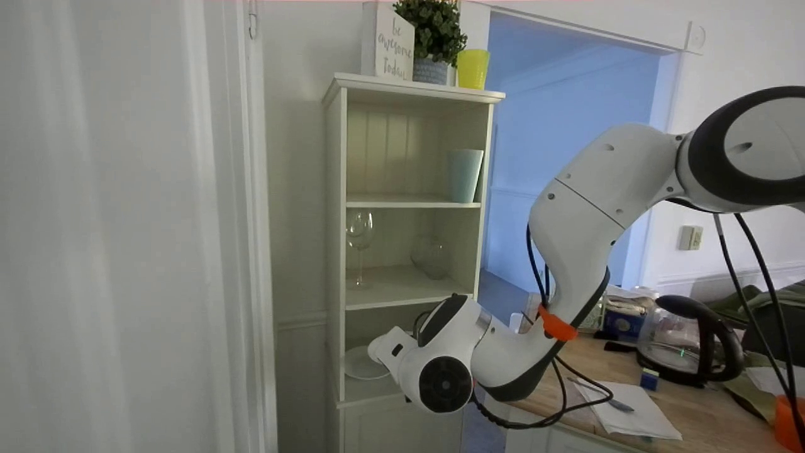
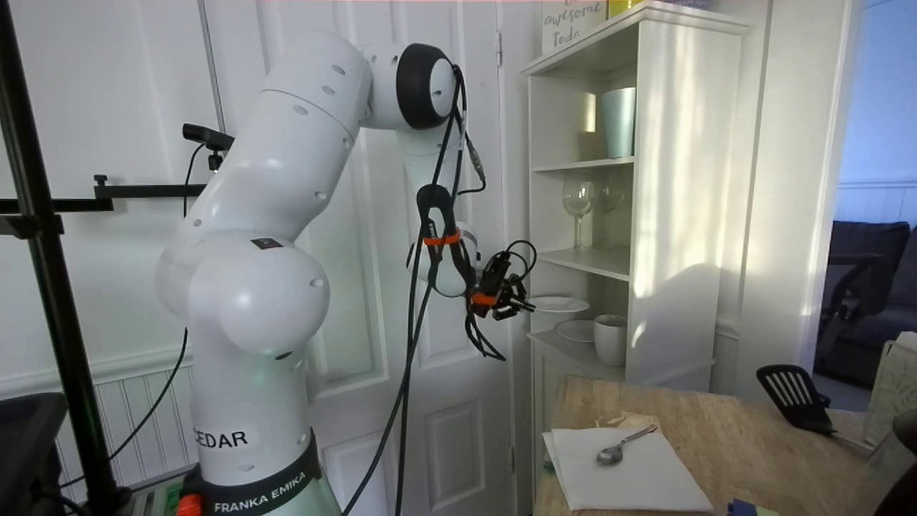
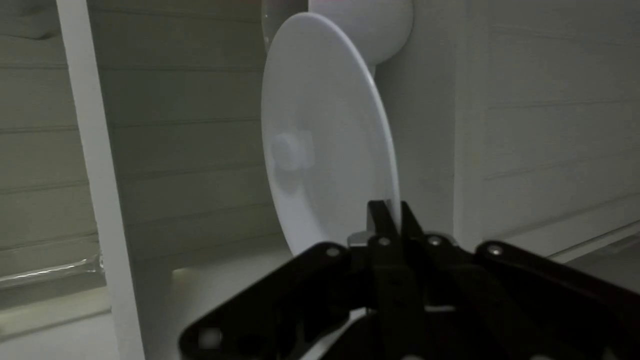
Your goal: Pick up the white plate on the table and place it in the bottom shelf of the cabinet
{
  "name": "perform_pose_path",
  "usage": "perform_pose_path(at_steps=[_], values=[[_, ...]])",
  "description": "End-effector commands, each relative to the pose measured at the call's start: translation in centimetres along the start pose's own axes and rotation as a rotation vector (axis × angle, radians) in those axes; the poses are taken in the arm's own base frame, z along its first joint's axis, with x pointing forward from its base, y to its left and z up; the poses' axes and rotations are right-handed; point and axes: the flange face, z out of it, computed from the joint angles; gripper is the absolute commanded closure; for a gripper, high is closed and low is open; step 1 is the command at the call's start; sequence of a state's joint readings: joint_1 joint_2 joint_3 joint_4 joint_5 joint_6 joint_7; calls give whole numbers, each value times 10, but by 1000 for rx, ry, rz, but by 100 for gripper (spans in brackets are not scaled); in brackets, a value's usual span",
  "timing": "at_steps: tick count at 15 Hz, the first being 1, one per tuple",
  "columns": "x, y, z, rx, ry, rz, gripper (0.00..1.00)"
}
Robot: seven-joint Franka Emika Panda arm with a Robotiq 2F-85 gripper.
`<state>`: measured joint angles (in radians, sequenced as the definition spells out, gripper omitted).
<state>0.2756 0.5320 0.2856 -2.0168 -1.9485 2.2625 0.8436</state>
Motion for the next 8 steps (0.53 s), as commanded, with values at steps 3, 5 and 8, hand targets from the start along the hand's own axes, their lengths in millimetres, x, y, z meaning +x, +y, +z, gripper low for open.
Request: perform_pose_path(at_steps=[3, 5, 8], values=[[3, 2, 11, -22, -13, 8, 99], [5, 3, 24, -17, -20, 22, 99], [10, 4, 45, -44, -28, 38, 99]])
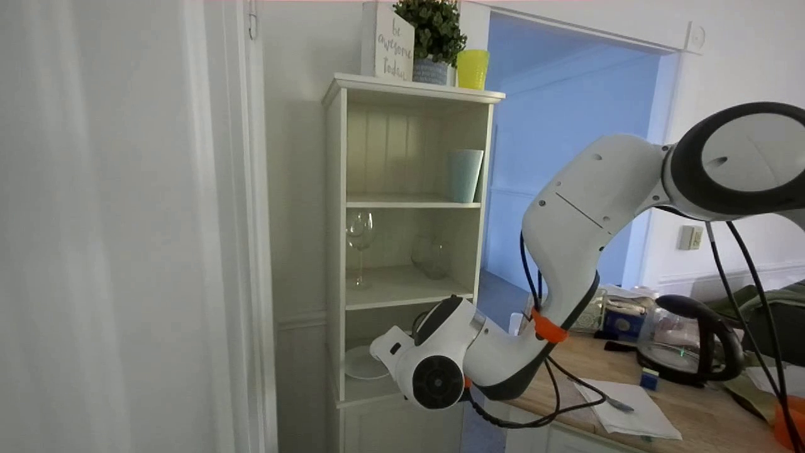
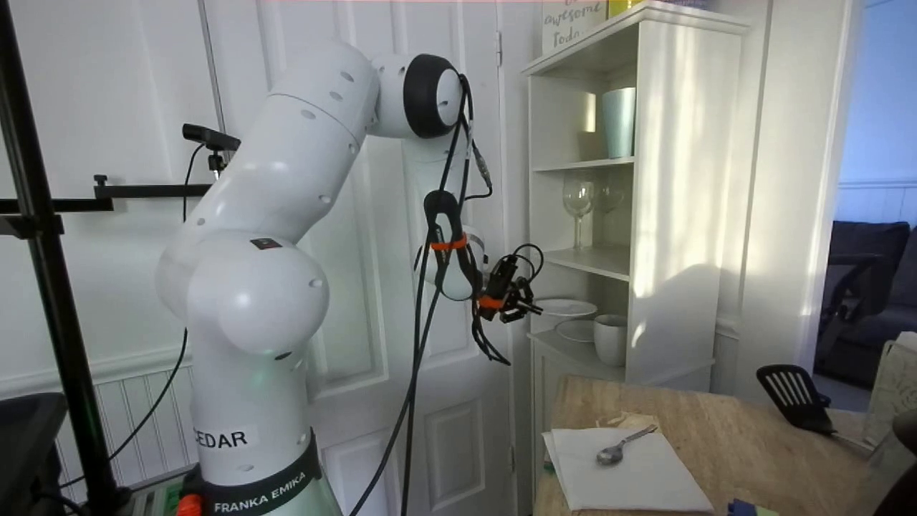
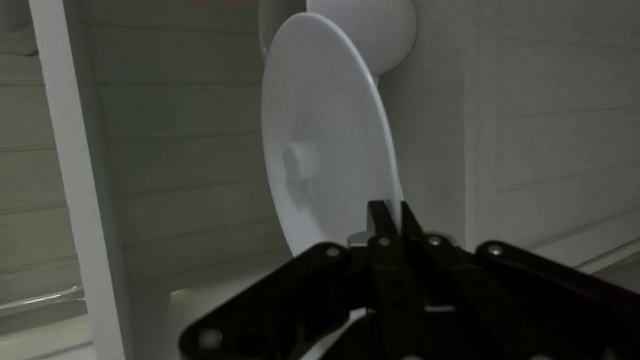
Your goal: Pick up the white plate on the table and place it in the bottom shelf of the cabinet
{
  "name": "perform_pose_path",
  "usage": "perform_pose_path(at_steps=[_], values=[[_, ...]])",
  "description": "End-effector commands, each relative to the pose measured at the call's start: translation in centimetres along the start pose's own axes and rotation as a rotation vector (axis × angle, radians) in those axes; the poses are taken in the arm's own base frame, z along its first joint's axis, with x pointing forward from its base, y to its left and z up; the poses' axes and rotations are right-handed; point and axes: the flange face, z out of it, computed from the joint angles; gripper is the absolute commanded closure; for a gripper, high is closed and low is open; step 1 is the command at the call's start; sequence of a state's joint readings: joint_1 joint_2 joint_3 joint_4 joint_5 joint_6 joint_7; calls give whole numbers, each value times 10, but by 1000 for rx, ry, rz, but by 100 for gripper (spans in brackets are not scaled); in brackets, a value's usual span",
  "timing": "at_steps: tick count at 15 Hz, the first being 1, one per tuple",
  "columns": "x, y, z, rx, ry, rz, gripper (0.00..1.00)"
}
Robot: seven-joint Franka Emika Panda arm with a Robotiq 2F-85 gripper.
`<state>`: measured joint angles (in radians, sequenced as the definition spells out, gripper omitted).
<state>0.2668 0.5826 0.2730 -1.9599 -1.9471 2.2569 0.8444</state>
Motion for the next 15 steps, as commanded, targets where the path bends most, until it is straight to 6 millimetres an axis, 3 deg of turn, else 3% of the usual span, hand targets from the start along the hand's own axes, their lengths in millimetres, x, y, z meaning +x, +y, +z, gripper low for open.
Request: perform_pose_path(at_steps=[1, 15], values=[[12, 3, 28, -42, -4, 20, 99], [45, 9, 91, -115, 85, -11, 99]])
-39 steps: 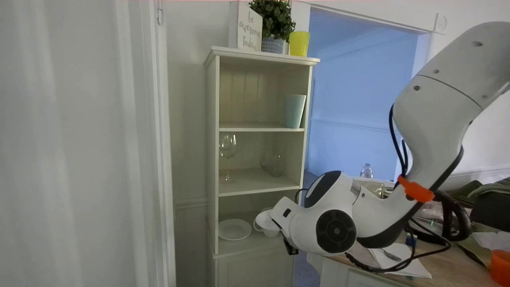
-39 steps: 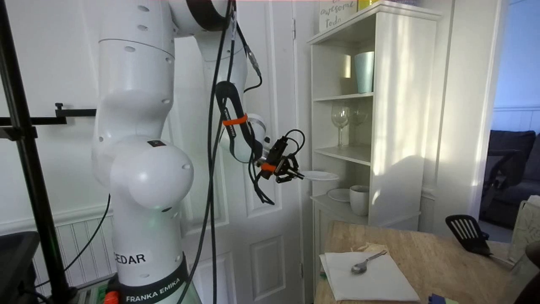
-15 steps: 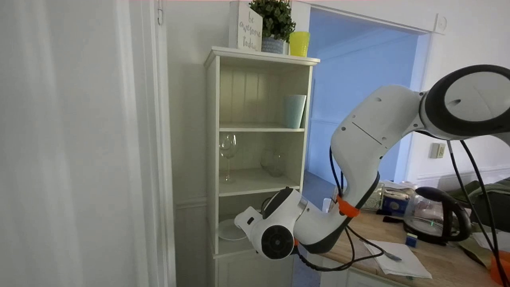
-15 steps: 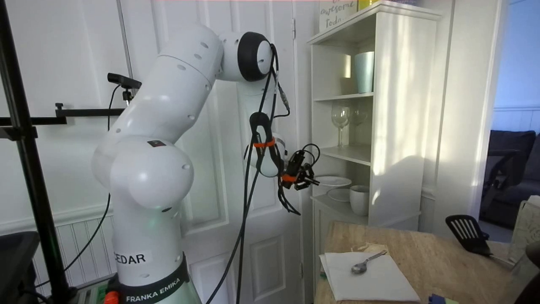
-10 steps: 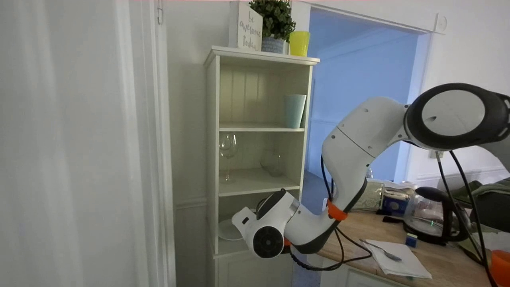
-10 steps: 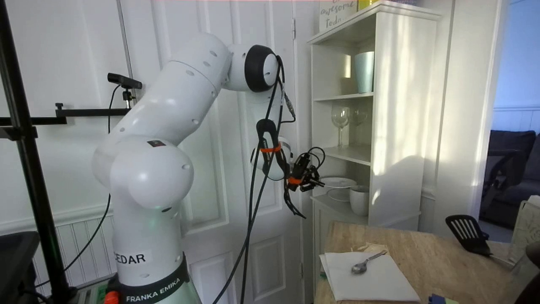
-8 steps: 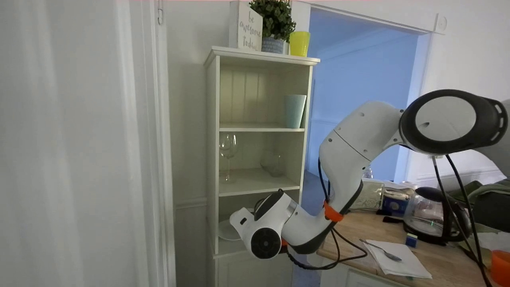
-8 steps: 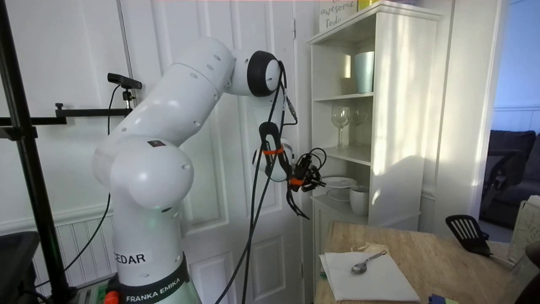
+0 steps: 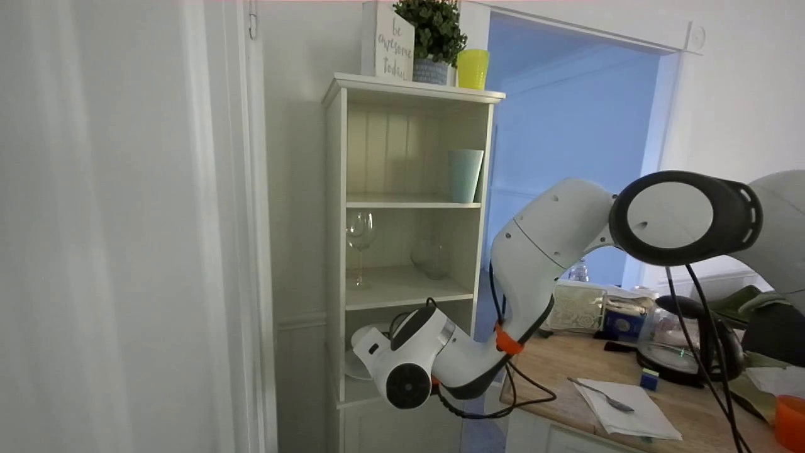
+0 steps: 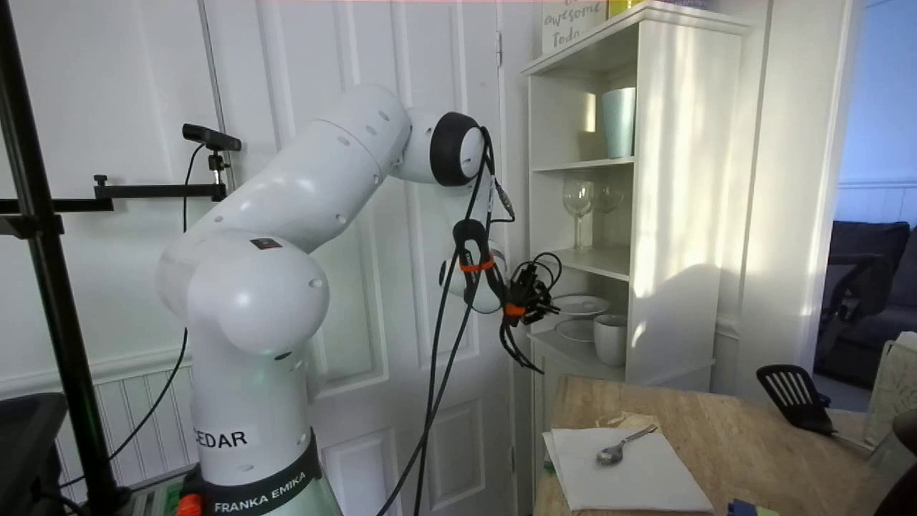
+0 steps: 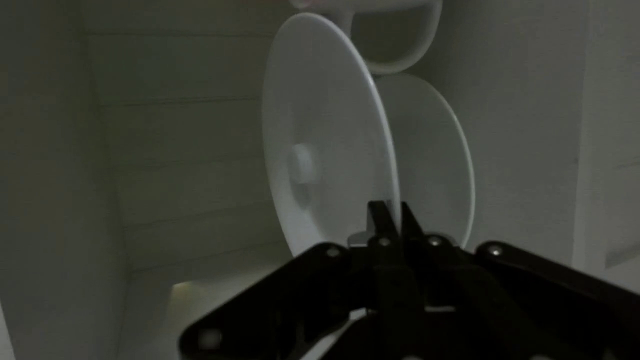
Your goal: Pick up the white plate on the table and place it in the bottom shelf of the cabinet
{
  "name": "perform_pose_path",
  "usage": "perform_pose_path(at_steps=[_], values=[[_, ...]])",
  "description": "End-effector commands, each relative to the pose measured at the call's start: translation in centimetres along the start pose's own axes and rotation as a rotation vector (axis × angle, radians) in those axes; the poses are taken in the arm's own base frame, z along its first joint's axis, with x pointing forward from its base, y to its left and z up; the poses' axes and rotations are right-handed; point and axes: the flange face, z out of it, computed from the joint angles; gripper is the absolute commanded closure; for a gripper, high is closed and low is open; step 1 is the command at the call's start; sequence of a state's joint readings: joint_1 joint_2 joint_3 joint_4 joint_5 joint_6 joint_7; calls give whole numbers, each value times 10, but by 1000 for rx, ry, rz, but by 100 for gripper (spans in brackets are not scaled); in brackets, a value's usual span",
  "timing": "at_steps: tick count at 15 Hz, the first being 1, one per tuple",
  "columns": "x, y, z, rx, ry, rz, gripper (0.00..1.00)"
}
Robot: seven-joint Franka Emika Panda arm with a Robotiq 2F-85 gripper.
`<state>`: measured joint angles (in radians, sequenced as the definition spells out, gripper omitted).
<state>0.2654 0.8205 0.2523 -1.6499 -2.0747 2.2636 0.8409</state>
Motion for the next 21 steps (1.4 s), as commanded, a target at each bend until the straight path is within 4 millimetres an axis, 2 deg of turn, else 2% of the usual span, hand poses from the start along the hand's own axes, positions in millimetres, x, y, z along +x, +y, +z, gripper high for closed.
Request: perform_pose_path(at_steps=[1, 13, 21], values=[[9, 5, 20, -28, 49, -27, 99], [11, -8, 61, 51, 121, -88, 99], [11, -16, 72, 87, 133, -109, 99]])
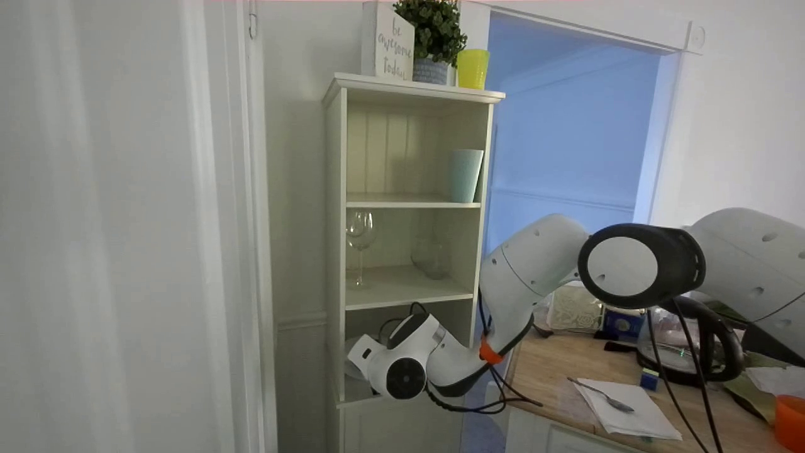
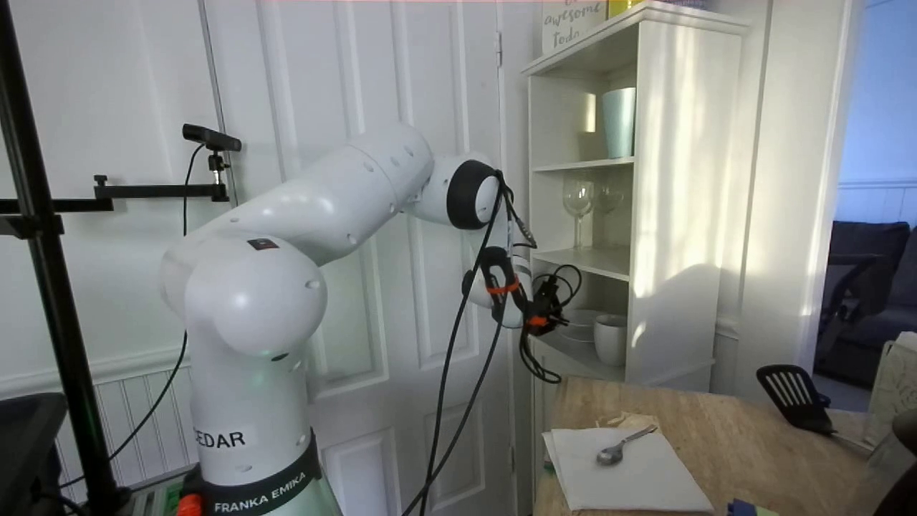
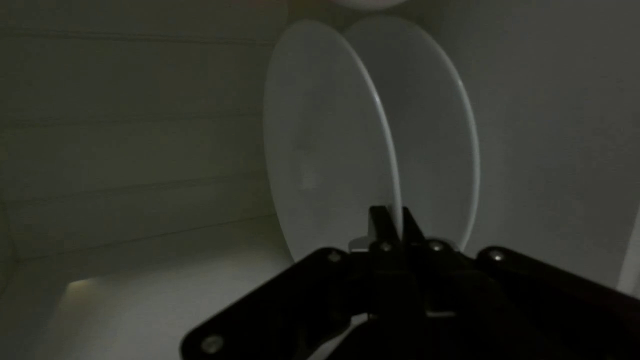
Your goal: Pick up the white plate on the table and place it in the bottom shelf of the cabinet
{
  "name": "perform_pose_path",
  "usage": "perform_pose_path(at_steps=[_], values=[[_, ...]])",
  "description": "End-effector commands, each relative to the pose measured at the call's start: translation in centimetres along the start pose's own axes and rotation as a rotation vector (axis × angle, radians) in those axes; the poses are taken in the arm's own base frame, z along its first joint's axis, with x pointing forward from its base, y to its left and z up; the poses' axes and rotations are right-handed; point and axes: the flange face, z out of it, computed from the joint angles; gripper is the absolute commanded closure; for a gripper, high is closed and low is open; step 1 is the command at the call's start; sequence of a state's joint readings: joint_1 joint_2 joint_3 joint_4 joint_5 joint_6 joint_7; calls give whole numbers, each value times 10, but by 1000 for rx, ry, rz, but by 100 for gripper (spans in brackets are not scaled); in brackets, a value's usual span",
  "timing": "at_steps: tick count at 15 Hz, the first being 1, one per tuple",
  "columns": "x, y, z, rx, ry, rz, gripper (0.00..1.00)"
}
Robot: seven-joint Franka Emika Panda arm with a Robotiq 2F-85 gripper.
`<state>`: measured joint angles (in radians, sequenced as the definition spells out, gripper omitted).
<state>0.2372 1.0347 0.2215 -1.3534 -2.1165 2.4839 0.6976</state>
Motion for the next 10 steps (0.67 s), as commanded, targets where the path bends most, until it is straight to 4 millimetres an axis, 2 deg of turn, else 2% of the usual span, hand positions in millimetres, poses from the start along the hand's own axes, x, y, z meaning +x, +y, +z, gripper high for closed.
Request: perform_pose_path(at_steps=[1, 10], values=[[1, 0, 9, 19, 27, -24, 99], [-7, -5, 9, 71, 25, -17, 99]])
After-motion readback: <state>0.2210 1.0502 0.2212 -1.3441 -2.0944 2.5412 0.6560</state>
